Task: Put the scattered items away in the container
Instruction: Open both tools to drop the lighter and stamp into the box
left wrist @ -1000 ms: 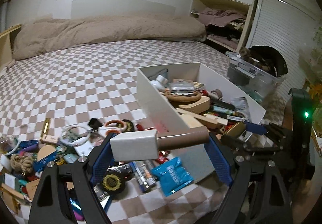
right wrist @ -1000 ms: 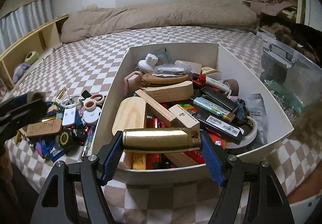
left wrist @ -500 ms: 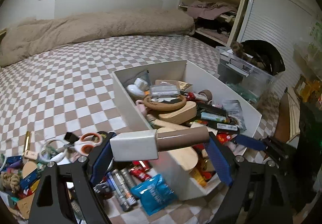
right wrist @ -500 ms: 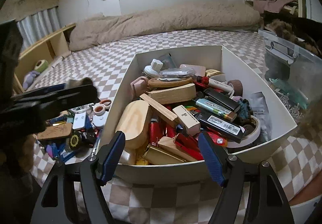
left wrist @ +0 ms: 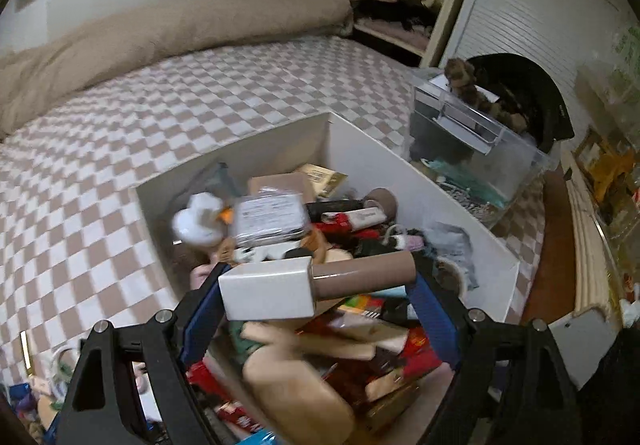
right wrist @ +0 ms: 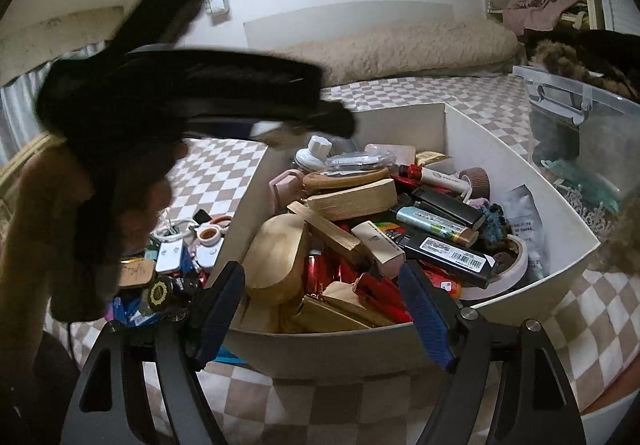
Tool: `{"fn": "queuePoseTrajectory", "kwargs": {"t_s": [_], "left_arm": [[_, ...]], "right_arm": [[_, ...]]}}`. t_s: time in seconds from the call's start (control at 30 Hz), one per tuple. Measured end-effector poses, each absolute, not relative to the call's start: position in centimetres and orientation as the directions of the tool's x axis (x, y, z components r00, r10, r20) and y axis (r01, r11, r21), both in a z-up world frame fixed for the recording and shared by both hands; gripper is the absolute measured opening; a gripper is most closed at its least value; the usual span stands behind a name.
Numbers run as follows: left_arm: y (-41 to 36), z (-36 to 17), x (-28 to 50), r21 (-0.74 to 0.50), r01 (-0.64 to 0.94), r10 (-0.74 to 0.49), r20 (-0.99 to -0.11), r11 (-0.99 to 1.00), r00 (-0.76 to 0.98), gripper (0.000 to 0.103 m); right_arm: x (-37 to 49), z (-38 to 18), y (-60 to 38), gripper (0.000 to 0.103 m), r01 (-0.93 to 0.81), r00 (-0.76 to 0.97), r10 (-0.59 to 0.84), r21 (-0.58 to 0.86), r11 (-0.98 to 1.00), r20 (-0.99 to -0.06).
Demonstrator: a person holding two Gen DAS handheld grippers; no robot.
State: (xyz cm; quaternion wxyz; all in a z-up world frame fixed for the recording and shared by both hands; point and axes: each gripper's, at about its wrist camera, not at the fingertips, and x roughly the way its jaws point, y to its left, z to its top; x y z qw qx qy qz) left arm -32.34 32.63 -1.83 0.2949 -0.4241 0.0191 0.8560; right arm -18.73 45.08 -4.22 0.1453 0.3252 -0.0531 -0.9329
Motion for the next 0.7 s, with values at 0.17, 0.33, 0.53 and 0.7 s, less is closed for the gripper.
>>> {"fn": "queuePoseTrajectory", "kwargs": {"t_s": [0.17,0.33,0.53,0.7], "left_arm": [[35.9,-2.6,-34.6,-0.228,-0.536,0.479,-0.785,-0.813,-0.392,0.087],[38.1,-3.9,-36.8,-0.232,-0.527,0.446,-0.834,-0.818,-0.325,0.087],[40.2,-4.5,-39.3,-0.219,-0.517,0.418,-0.855,-0.827,-0.308,0.087],[41.6,-5.2,-40.4,-0.23,-0.528,0.43,-0.853,-0.818,-0.295,0.087]], "right_arm": [[-18.4,-4.2,46.0,0.08,0.263,-0.749,-0.366,0.259,-0.929,-0.553],[-18.4,-4.3,46.6,0.08,0.282,-0.748,-0.409,0.307,-0.909,-0.522],[-18.3,-4.4,46.7,0.08,0.291,-0.754,-0.424,0.324,-0.9,-0.501],[-18.2,-4.5,47.0,0.08,0.295,-0.76,-0.437,0.344,-0.892,-0.481]]}}
